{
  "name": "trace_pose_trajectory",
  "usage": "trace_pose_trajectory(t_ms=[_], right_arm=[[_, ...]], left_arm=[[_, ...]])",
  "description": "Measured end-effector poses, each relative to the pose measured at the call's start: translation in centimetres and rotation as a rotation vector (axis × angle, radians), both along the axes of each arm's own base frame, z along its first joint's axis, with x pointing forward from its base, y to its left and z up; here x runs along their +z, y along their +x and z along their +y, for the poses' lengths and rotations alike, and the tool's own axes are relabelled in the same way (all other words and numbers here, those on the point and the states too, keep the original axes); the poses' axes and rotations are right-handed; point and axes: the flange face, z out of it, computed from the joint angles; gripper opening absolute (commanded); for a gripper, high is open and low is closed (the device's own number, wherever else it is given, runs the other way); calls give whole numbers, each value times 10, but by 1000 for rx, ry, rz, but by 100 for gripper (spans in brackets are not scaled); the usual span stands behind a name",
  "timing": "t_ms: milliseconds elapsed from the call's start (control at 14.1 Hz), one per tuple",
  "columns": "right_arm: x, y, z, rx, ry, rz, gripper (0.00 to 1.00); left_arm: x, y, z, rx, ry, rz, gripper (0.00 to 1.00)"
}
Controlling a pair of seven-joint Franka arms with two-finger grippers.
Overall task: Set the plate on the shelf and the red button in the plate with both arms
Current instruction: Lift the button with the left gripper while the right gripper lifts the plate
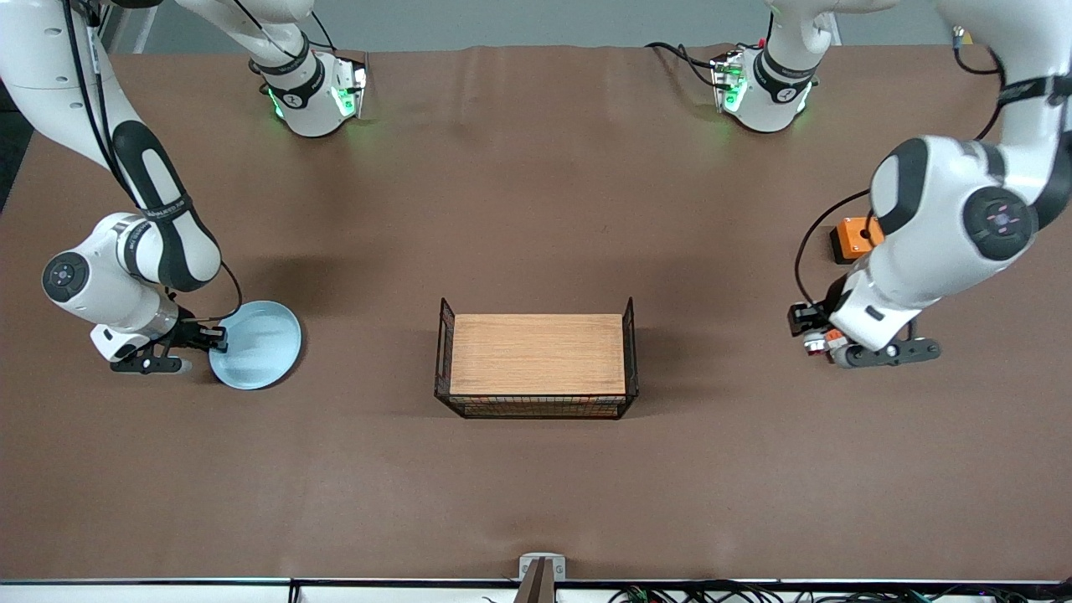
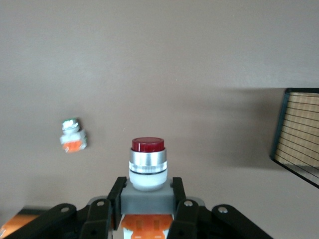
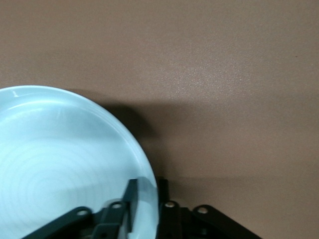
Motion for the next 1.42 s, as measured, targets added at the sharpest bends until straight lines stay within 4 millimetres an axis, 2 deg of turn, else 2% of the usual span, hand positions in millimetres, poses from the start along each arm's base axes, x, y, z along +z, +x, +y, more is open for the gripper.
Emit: trace_pose_trajectory(t_ms=[142,213,355,426,496,638,780,993,1206,1418], right_arm=[[2,2,0,-2,0,-5,0],[4,3,0,-4,2,-9,0],[13,8,-1,-15,17,2,0],[20,12,-1,-24,36,26,0],[30,19,-1,-29,58,59,0],[66,36,1,-46,110,127,0],[102,46,3,-92,139,157,0],[161,47,16,-200,157,186,0],[225,39,52,-325,156,224,0],[291,30,103,-469,136,261,0]], left_arm=[[49,-1,-7,52,-6,23,29],[70,-3,-16,82,-22,29,29],[100,-12,-48,136,-45,41,29],[107,-18,-66,172,-49,52,29],[113,-25,-85,212,-54,61,29],[122,-40,-126,308,-68,73,29],[130,-52,-155,417,-77,80,29],[133,-60,-192,595,-115,72,29],[123,-66,-234,729,-158,75,30],[107,-71,-272,853,-195,94,31]])
